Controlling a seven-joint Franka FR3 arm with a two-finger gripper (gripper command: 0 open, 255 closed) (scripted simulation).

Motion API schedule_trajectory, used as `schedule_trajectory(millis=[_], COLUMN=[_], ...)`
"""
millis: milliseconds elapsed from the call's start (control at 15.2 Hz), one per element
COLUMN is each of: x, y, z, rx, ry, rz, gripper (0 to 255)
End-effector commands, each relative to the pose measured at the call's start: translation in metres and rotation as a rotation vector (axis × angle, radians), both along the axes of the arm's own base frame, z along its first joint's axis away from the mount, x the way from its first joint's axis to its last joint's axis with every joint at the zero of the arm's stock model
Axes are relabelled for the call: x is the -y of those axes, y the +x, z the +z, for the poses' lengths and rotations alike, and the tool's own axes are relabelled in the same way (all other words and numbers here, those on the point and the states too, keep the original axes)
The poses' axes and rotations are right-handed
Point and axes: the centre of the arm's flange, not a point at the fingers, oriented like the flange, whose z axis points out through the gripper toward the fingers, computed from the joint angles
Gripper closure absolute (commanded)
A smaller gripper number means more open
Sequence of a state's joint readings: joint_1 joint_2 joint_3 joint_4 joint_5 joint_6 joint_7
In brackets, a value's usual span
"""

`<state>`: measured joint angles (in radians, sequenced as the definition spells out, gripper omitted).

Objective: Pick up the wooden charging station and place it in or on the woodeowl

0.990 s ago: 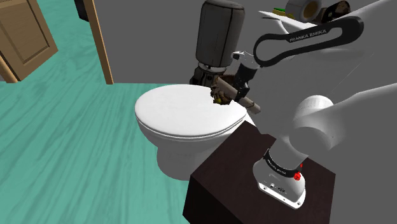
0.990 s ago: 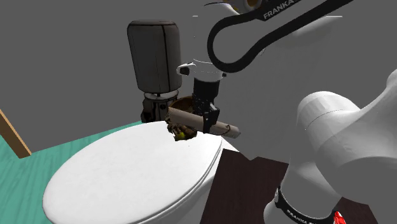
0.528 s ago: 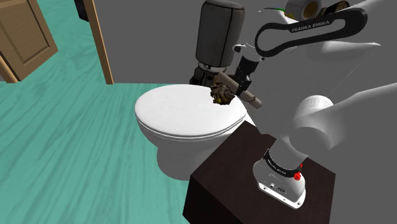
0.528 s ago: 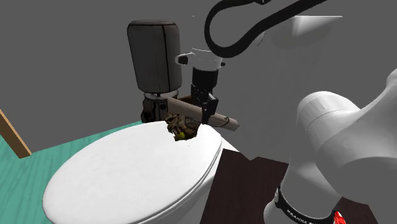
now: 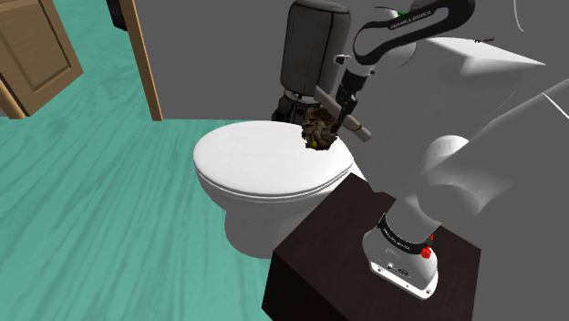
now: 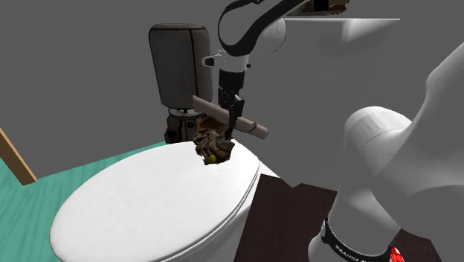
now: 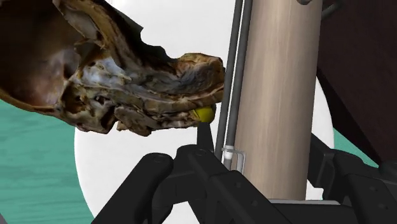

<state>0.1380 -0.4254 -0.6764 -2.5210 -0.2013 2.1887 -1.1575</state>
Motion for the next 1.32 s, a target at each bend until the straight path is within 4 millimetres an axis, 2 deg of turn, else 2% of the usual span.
schedule_trajectory(millis=[0,594,1254], x=[0.023,0.126,0.126], y=[0.012,0.072,0.072], z=[-0.001,-0.006,-0.059], rx=[-0.001,-0.001,-0.001], ry=[-0.003,-0.003,-0.003], rz=[0.0,0.0,0.0], gripper=[255,255,255])
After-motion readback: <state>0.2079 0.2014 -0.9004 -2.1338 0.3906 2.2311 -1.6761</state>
